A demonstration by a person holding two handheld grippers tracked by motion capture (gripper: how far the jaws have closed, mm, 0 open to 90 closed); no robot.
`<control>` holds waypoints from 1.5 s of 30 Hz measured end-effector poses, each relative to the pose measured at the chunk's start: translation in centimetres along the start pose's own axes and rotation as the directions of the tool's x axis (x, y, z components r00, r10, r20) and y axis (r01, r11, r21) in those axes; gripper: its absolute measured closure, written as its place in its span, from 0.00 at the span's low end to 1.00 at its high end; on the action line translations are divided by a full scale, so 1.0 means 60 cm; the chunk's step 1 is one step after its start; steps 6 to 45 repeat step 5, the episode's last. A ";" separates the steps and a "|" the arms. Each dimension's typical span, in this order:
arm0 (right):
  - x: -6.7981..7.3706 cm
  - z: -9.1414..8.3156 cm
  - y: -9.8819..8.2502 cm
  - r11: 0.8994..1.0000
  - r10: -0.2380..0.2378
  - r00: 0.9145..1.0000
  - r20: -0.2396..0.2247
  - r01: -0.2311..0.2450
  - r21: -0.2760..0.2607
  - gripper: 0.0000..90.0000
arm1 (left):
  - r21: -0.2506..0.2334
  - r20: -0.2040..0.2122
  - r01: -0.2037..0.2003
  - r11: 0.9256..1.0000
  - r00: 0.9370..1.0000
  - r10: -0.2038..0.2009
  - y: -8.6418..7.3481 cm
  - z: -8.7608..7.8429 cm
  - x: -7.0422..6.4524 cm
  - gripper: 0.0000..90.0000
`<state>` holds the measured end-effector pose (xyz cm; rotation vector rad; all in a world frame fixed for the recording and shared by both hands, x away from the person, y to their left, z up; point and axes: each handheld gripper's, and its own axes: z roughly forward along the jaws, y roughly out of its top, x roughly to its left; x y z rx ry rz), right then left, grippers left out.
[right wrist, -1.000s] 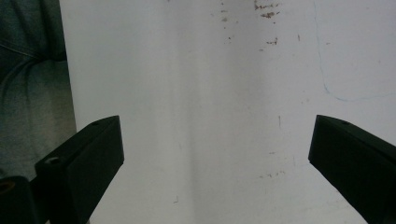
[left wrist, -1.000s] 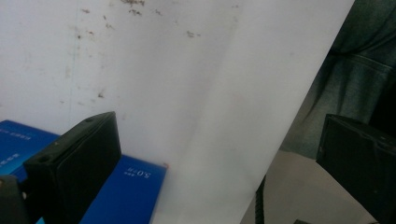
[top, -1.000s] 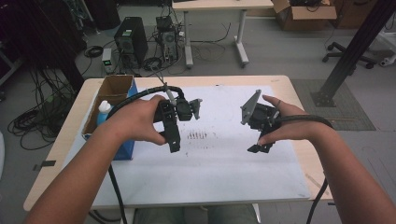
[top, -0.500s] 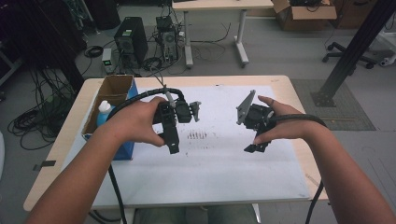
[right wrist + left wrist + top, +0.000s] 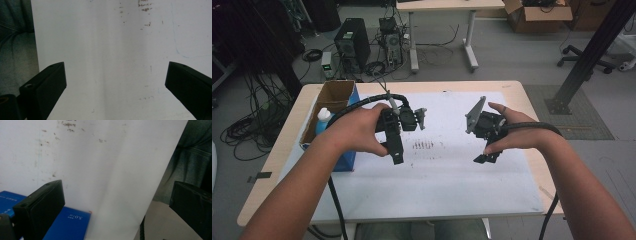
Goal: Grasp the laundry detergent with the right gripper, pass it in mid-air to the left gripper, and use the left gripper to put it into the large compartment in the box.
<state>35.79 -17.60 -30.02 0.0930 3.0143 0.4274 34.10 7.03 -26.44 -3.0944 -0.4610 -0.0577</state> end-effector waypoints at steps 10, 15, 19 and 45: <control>0.000 -0.003 -0.002 1.000 0.001 1.000 0.005 -0.001 -0.002 0.04 | -0.002 0.001 0.001 1.000 1.000 -0.001 -0.001 -0.001 0.000 0.00; 0.000 -0.003 -0.002 1.000 0.001 1.000 0.005 -0.001 -0.002 0.04 | -0.002 0.001 0.001 1.000 1.000 -0.001 -0.001 -0.001 0.000 0.00; 0.000 -0.003 -0.002 1.000 0.001 1.000 0.005 -0.001 -0.002 0.04 | -0.002 0.001 0.001 1.000 1.000 -0.001 -0.001 -0.001 0.000 0.00; 0.000 -0.003 -0.002 1.000 0.001 1.000 0.005 -0.001 -0.002 0.04 | -0.002 0.001 0.001 1.000 1.000 -0.001 -0.001 -0.001 0.000 0.00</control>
